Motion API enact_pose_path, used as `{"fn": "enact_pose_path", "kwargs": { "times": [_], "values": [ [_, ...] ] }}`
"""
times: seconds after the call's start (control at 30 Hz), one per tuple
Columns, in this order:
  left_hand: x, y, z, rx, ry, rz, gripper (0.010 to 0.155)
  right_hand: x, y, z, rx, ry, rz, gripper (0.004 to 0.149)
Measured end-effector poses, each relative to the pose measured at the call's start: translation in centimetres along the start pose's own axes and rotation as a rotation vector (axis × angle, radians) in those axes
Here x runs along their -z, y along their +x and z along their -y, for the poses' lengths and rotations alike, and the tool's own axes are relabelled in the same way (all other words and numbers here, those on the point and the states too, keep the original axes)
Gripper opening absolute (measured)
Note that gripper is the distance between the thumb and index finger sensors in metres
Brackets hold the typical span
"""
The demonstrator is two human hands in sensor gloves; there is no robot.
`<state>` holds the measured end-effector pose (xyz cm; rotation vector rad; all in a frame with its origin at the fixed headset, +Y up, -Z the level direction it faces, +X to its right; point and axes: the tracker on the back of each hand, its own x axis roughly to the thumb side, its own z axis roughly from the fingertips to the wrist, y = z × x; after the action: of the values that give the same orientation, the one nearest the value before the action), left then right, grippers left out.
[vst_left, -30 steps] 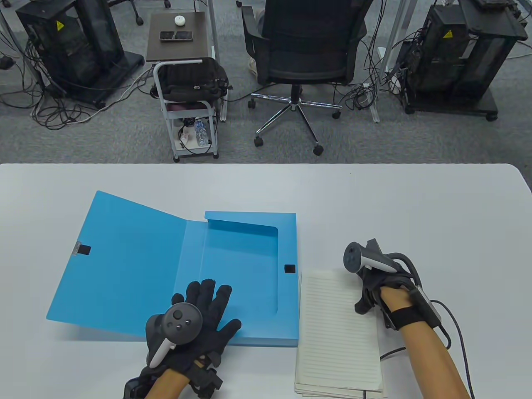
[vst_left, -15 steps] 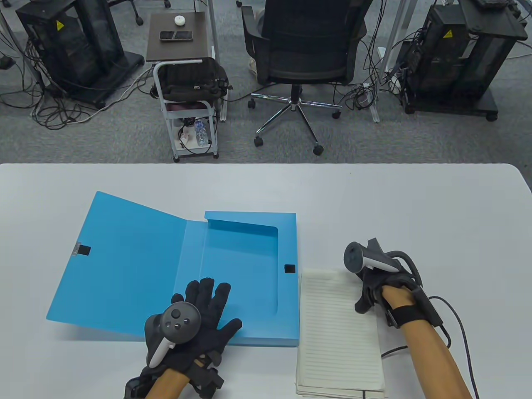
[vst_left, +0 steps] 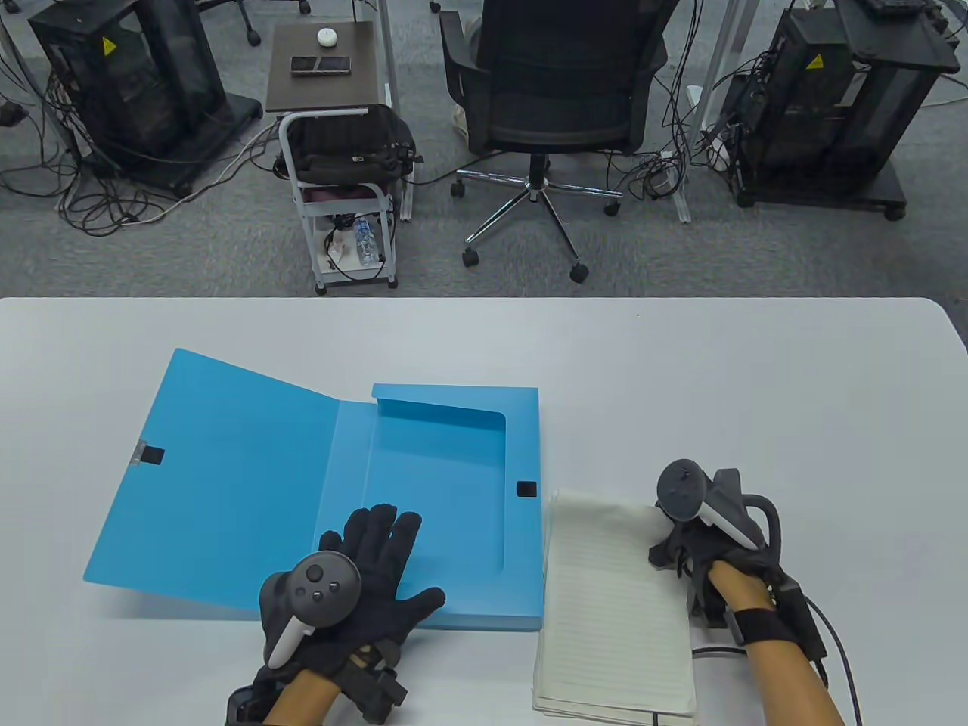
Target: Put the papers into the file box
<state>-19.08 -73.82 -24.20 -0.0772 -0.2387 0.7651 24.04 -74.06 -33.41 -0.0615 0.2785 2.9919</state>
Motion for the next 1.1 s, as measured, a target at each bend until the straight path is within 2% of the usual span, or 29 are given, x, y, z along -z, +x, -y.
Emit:
{"fn": "enact_pose_path", "kwargs": {
  "times": [0.13,0.23,0.33,0.43,0.53,0.67,0.7,0.73,0.83,0.9,0.93,0.97,1.03,1.07,1.1],
  "values": [
    [-0.2,0.1,0.3,-0.028,-0.011,0.042,0.092,-4.2,-1.2,2.6,0.091,-0.097,-0.013,0.052],
    [-0.4,0.4,0.2,-0.083,-0.018,0.086,0.093,-8.5,-0.7,6.1,0.122,-0.21,0.039,0.052],
    [-0.6,0.9,0.0,-0.159,-0.016,0.145,0.094,-13.4,1.4,10.6,0.064,-0.377,0.117,0.052],
    [-0.7,1.2,-0.4,-0.243,-0.006,0.194,0.096,-17.5,4.8,14.9,0.012,-0.479,0.222,0.052],
    [-0.9,1.5,-1.0,-0.336,0.037,0.242,0.096,-20.3,9.2,17.5,-0.105,-0.568,0.304,0.052],
    [-0.9,1.2,-1.3,-0.375,0.035,0.244,0.103,-21.2,14.5,19.6,-0.201,-0.628,0.385,0.052],
    [-0.8,0.9,-1.2,-0.387,0.035,0.235,0.104,-21.2,15.3,19.9,-0.208,-0.612,0.387,0.052],
    [-0.6,0.5,-1.2,-0.411,0.029,0.219,0.105,-21.1,16.6,20.2,-0.174,-0.63,0.419,0.052],
    [-0.2,-0.5,-1.2,-0.545,0.011,0.219,0.108,-20.7,19.6,20.9,-0.084,-0.582,0.471,0.052],
    [-0.1,-1.3,-1.6,-0.668,0.014,0.265,0.108,-20.5,21.1,21.2,-0.055,-0.556,0.494,0.053],
    [-0.1,-1.4,-1.7,-0.75,0.0,0.317,0.109,-20.3,21.7,21.3,-0.051,-0.578,0.494,0.053],
    [0.0,-1.4,-1.7,-0.842,-0.041,0.422,0.108,-19.9,22.3,21.4,-0.054,-0.559,0.492,0.053],
    [-0.3,-0.8,-1.7,-0.921,-0.09,0.418,0.107,-19.2,23.2,21.1,0.02,-0.537,0.512,0.053],
    [-0.3,-0.6,-1.6,-0.905,-0.084,0.446,0.102,-18.9,23.4,21.0,0.032,-0.516,0.51,0.053],
    [-0.4,-1.0,-1.8,-0.878,-0.01,0.428,0.1,-18.6,23.7,21.0,0.06,-0.51,0.519,0.053]
  ]
}}
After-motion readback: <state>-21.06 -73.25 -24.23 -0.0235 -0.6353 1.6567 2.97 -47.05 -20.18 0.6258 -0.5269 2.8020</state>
